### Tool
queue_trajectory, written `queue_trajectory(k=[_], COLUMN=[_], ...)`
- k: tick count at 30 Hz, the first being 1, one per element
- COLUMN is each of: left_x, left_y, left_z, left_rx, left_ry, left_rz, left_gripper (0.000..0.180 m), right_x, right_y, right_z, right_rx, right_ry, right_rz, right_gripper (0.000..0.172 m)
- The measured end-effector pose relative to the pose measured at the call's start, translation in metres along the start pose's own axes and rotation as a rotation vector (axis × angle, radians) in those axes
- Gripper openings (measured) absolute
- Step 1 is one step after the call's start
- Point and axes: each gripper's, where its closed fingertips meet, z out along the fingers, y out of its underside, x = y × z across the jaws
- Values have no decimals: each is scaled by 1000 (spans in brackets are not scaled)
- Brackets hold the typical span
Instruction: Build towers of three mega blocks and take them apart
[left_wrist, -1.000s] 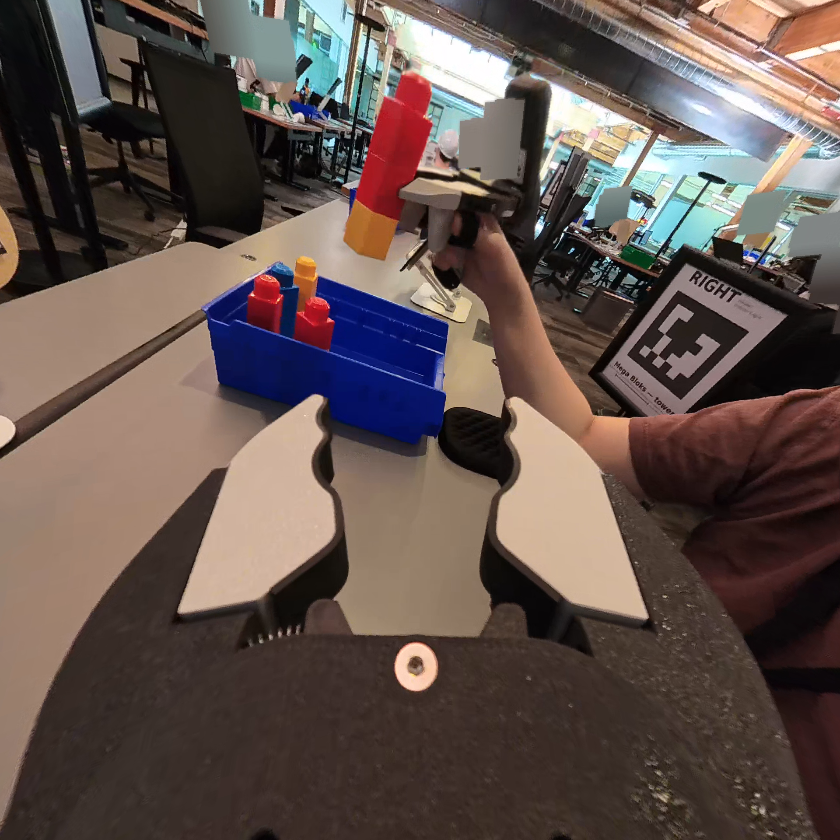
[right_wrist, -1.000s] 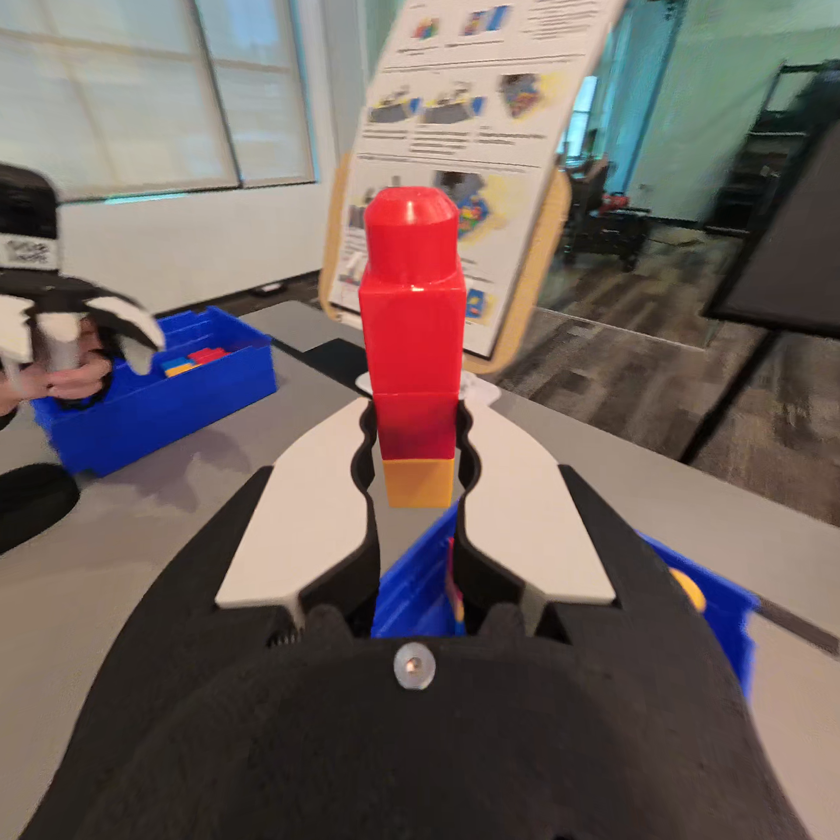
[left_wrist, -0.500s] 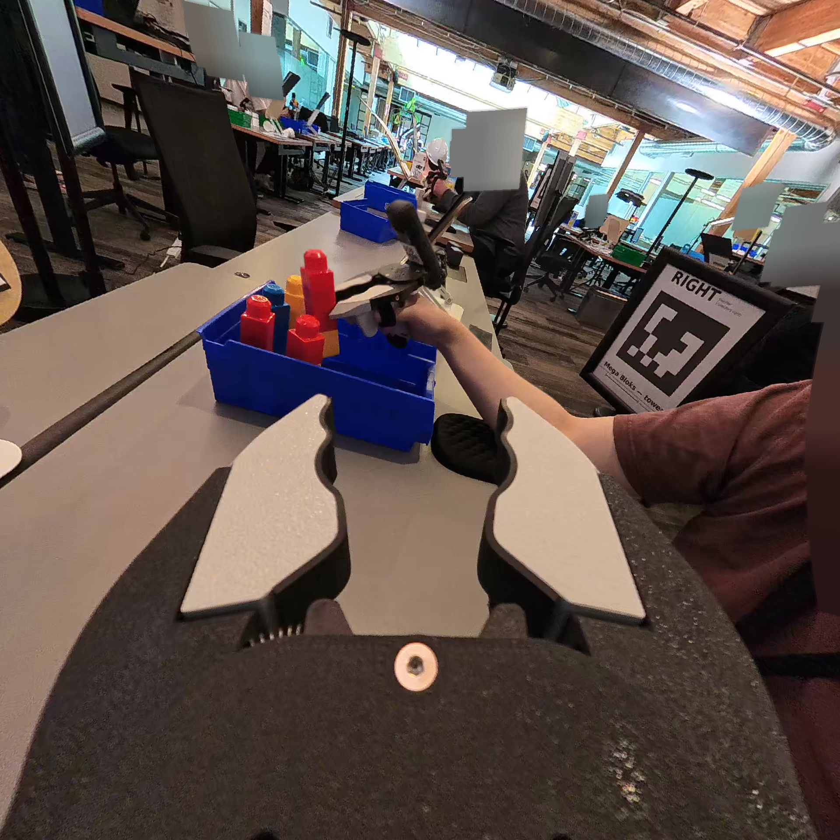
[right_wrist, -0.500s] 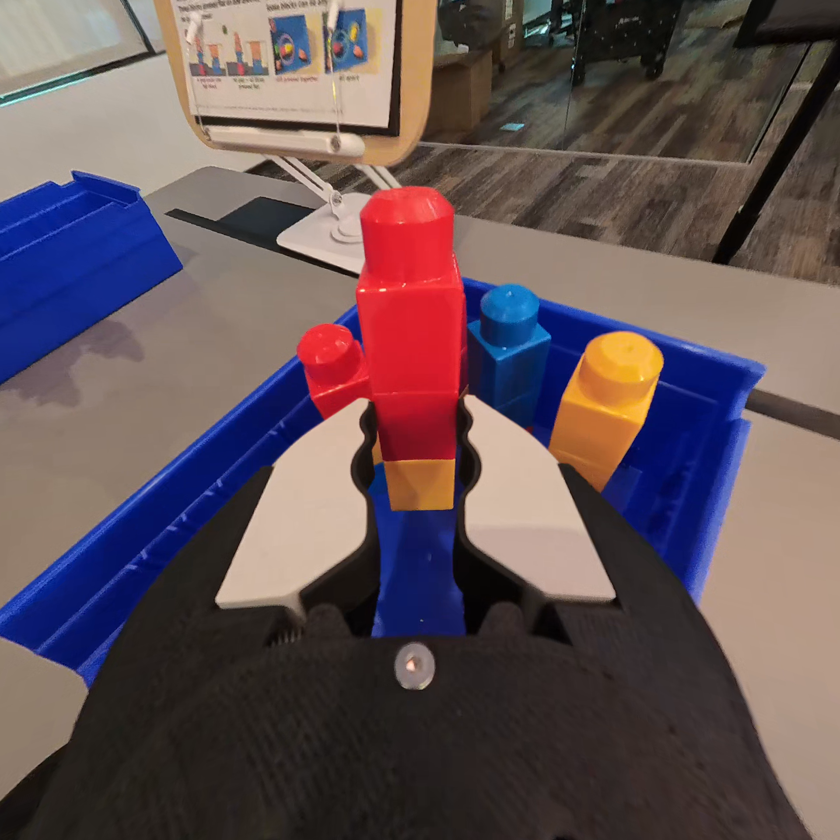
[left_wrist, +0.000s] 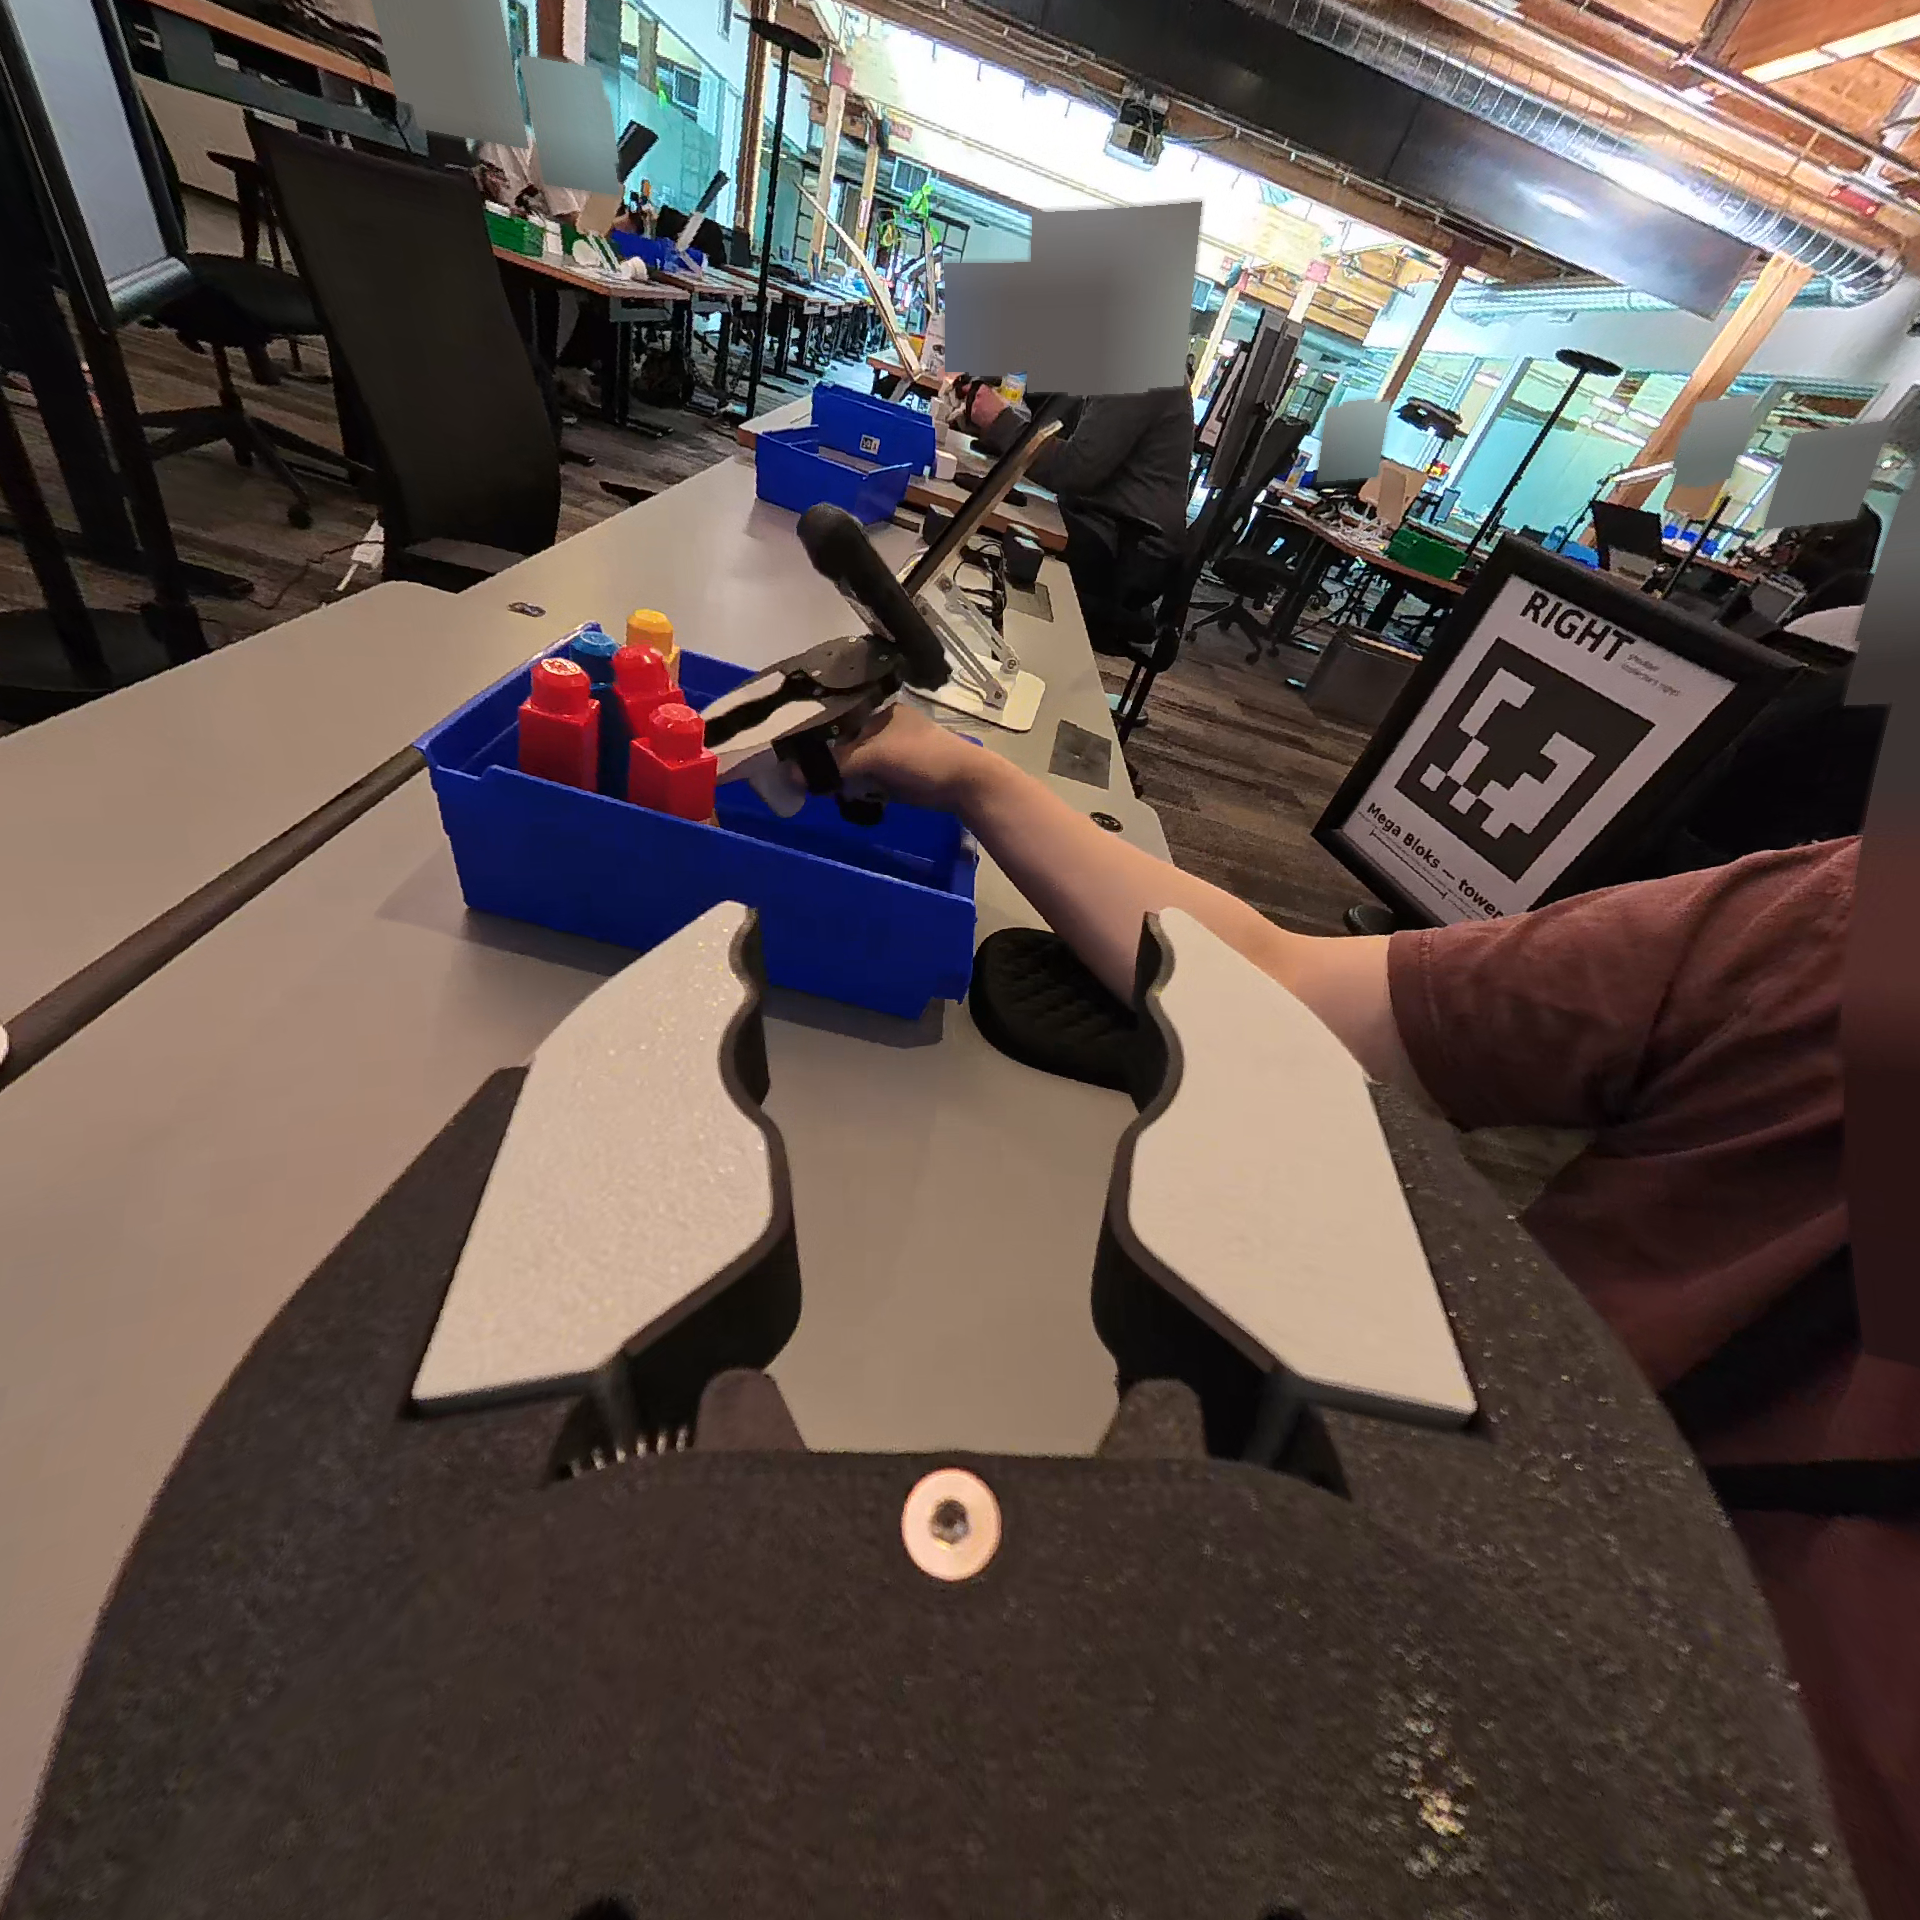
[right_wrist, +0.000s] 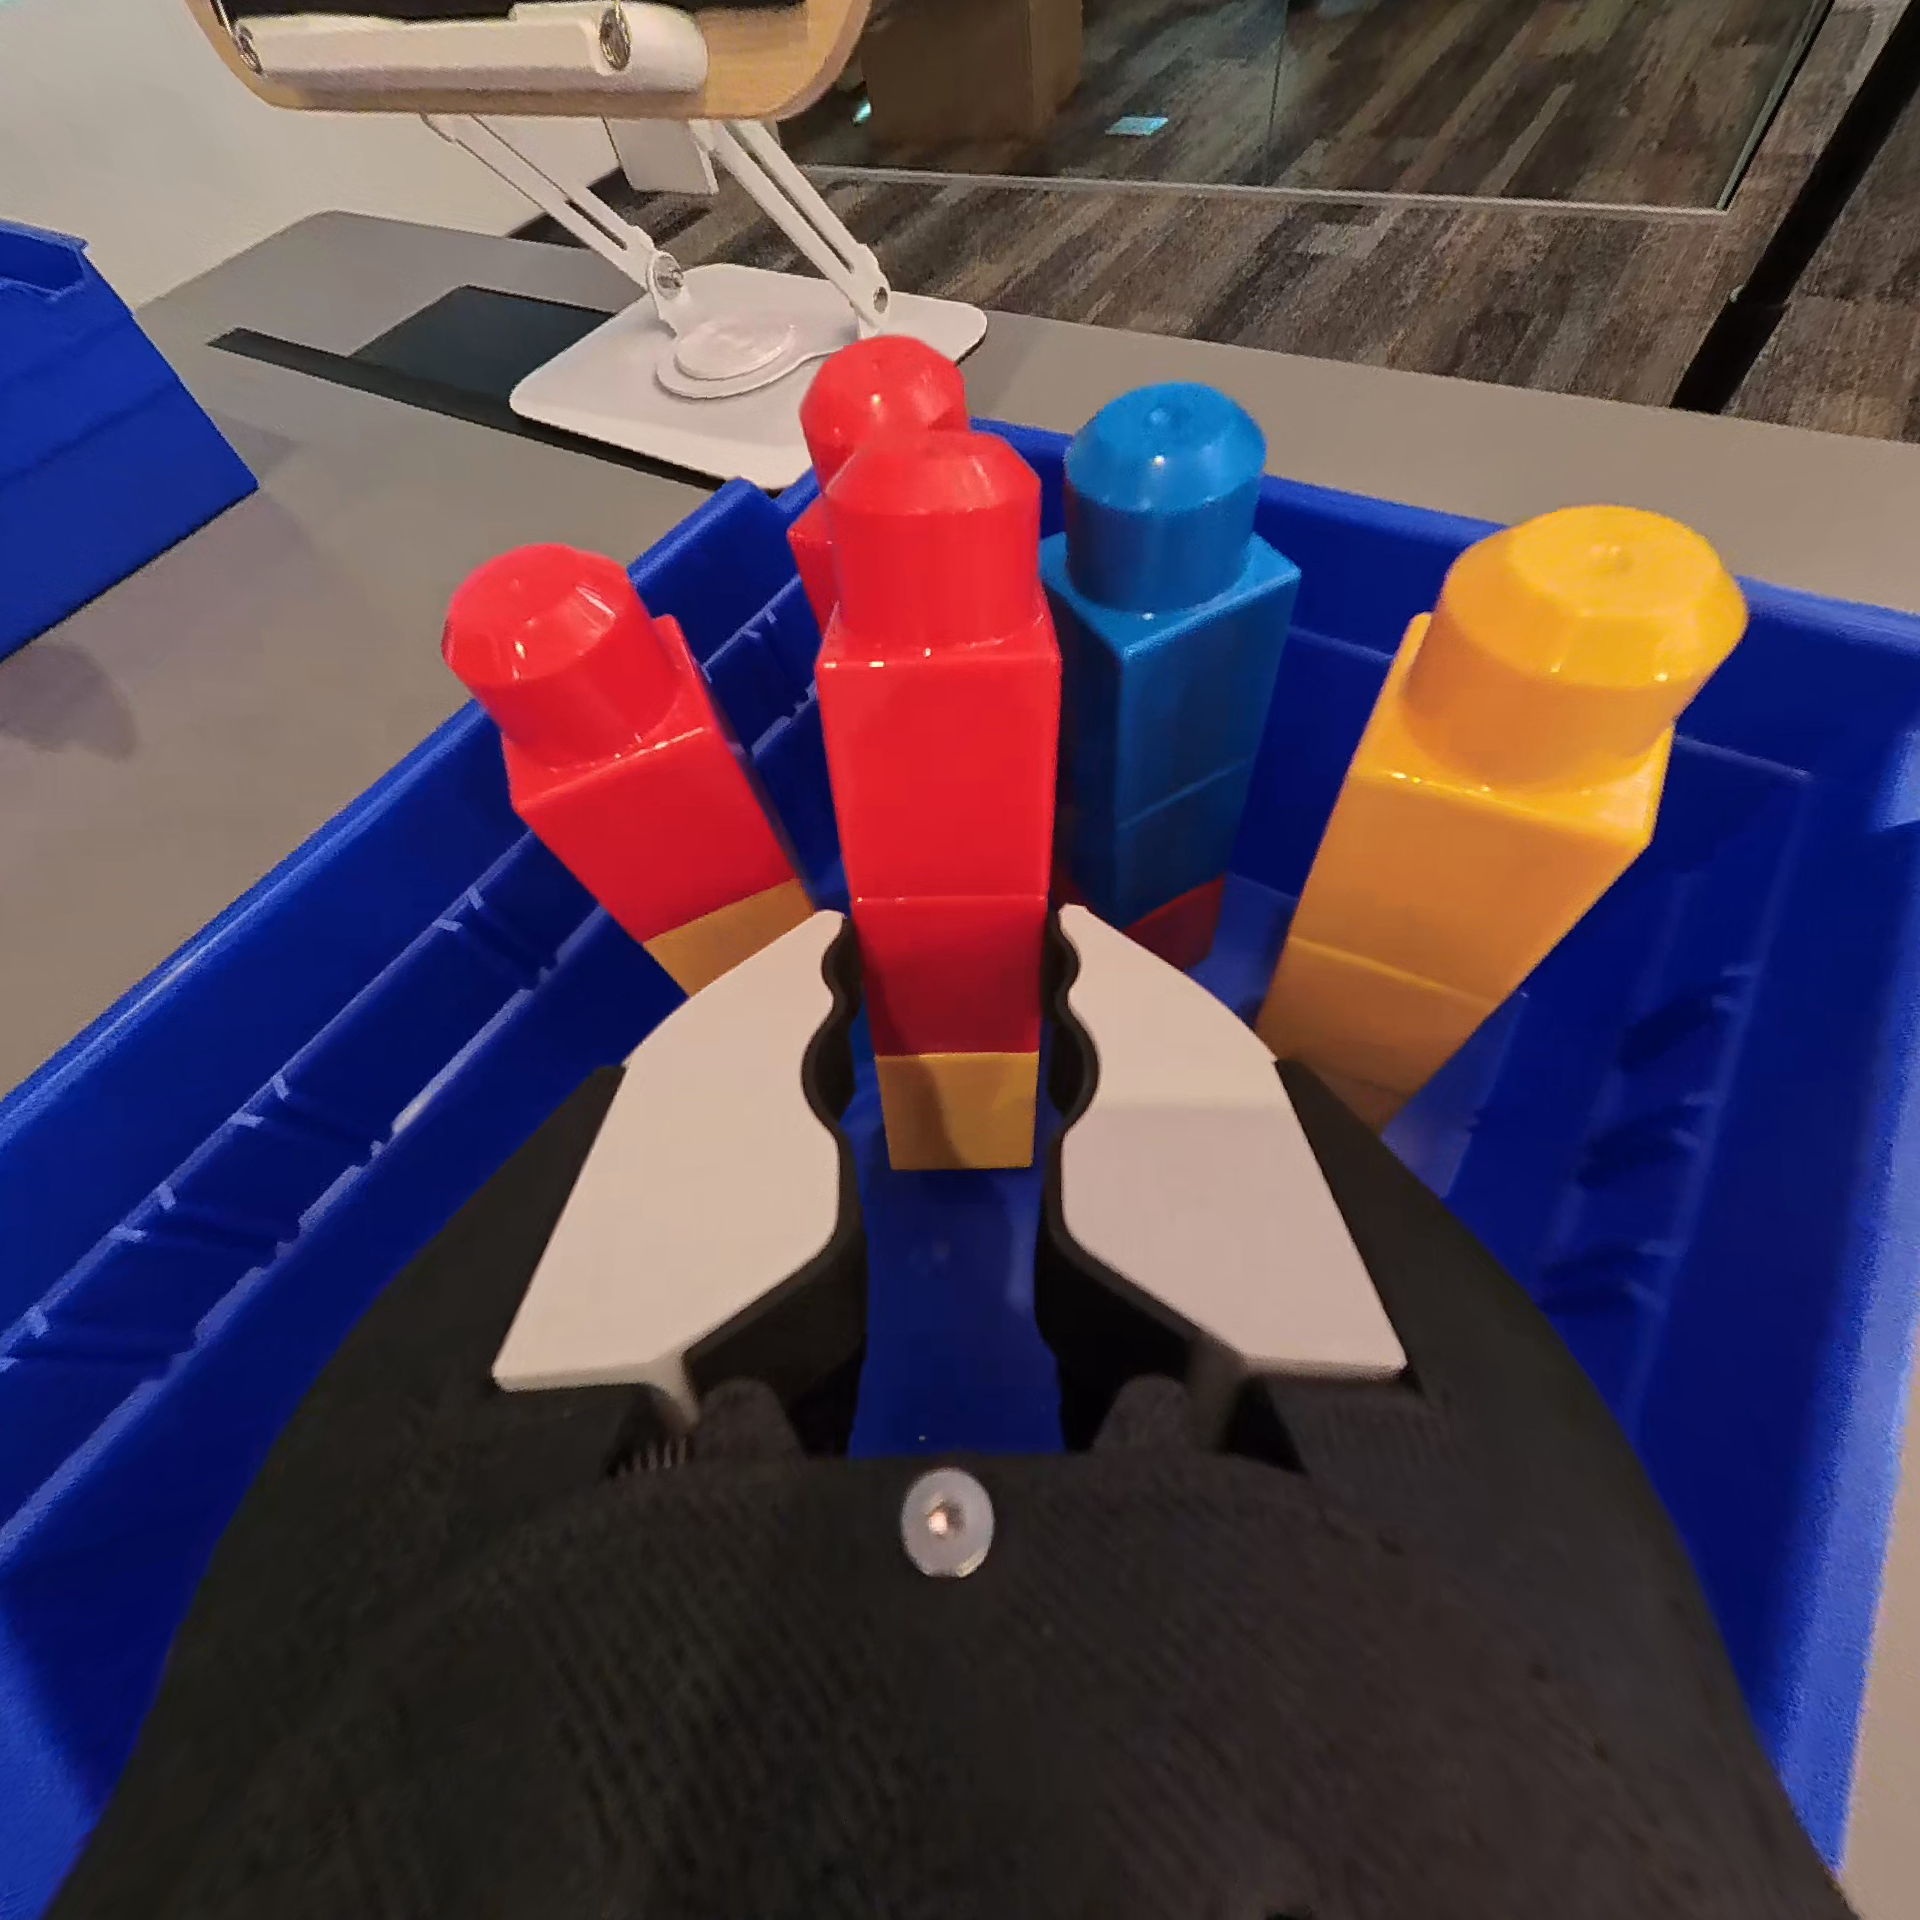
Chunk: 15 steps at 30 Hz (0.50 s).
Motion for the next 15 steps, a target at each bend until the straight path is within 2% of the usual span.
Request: queue_trajectory(k=[8, 15], left_x=[3, 7], left_y=[0, 2], left_z=[0, 2], left_rx=[-3, -20], left_ry=[10, 21], left_rz=[6, 13], left_gripper=[67, 67], right_x=[3, 1], right_y=[6, 17], right_z=[5, -4], right_rx=[-4, -150], right_ry=[7, 26], right_rz=[8, 13], right_gripper=[34, 35])
